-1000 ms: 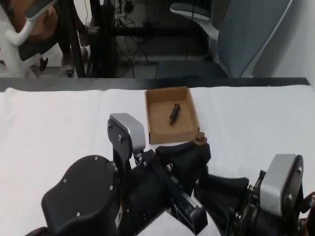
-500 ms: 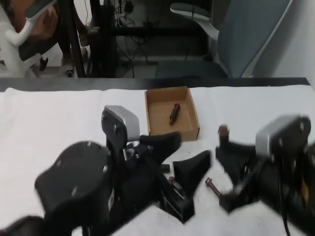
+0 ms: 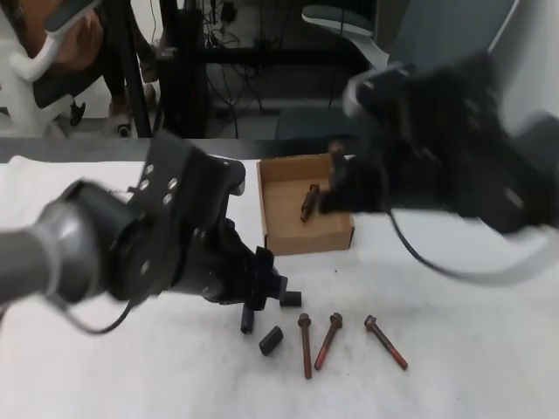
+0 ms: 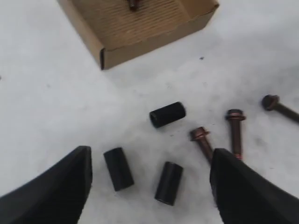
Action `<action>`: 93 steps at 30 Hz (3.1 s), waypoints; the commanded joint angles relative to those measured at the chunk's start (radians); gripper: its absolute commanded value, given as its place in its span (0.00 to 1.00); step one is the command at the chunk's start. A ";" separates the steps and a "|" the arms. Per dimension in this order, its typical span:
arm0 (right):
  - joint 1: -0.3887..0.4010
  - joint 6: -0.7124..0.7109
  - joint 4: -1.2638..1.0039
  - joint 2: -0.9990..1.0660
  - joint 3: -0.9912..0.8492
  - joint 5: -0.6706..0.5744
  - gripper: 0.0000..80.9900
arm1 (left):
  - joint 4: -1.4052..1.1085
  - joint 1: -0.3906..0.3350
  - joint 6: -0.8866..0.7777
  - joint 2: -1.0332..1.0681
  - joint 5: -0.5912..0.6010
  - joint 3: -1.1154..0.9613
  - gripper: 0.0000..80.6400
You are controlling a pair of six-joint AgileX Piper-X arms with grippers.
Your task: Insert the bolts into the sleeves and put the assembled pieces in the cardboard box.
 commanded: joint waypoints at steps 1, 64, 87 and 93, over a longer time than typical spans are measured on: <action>-0.030 -0.017 0.084 0.156 -0.167 -0.016 0.01 | 0.124 0.012 0.016 0.092 -0.044 -0.080 0.80; -0.078 -0.326 0.520 0.290 -0.077 -0.089 0.01 | -0.074 0.253 0.019 0.005 0.368 -0.086 0.02; 0.102 0.209 -0.483 -0.631 0.569 -0.165 0.01 | -1.041 -0.275 -0.098 -0.270 -0.039 0.594 0.02; 0.277 0.241 -0.642 -0.699 0.637 -0.058 0.01 | -1.159 -0.428 -0.098 -0.208 -0.189 0.592 0.02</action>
